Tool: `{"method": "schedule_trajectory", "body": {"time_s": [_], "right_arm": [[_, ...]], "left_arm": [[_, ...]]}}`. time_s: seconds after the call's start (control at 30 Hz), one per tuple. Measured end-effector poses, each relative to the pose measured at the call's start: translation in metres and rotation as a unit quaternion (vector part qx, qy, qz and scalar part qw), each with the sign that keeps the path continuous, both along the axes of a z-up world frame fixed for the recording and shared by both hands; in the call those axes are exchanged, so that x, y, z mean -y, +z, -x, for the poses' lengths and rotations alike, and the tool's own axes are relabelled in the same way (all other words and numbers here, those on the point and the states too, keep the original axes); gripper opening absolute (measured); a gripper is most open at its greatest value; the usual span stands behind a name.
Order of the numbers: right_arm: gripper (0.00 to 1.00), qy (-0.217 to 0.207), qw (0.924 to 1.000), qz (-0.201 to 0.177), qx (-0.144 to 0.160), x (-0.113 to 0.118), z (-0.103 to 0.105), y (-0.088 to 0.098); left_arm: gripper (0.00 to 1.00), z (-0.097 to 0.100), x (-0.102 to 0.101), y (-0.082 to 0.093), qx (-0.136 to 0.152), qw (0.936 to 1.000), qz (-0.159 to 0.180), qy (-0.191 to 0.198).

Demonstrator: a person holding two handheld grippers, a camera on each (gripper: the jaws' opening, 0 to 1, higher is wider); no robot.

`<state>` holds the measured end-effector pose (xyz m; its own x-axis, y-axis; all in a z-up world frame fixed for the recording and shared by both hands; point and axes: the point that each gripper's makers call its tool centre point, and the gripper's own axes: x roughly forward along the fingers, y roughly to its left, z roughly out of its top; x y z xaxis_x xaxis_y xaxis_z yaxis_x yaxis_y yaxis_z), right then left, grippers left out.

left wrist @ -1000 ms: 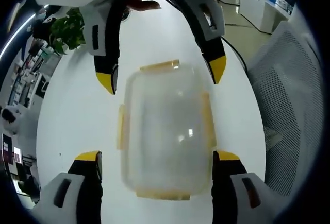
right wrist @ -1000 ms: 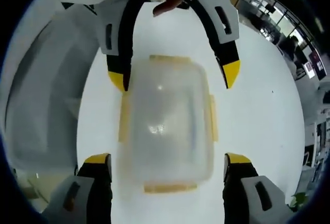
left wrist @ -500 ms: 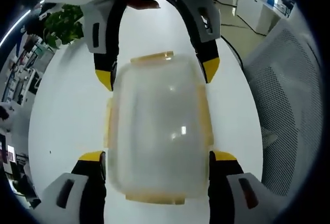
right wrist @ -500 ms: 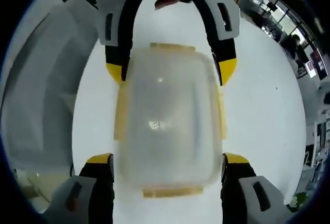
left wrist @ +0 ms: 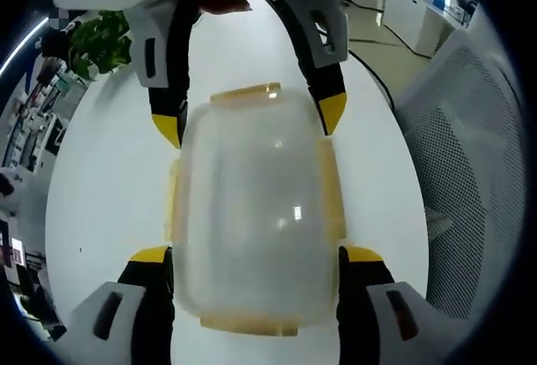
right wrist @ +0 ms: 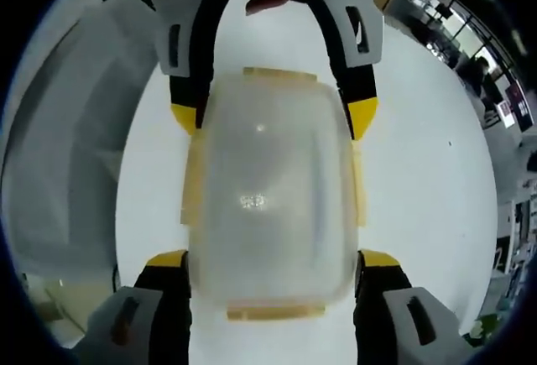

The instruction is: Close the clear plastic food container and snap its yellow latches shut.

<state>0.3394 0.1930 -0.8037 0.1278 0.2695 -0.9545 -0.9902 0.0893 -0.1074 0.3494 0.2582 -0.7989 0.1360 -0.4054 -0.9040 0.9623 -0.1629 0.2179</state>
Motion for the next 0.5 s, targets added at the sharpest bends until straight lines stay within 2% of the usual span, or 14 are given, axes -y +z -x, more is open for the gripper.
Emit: {"method": "schedule_trajectory", "body": {"time_s": [0.5], "right_arm": [[0.8,0.007,1.0,0.007,-0.001,-0.0048,0.0026,0.0008]], "left_arm": [[0.8,0.0033,-0.0043,0.001,-0.005,0.9999,0.012,0.008]]}}
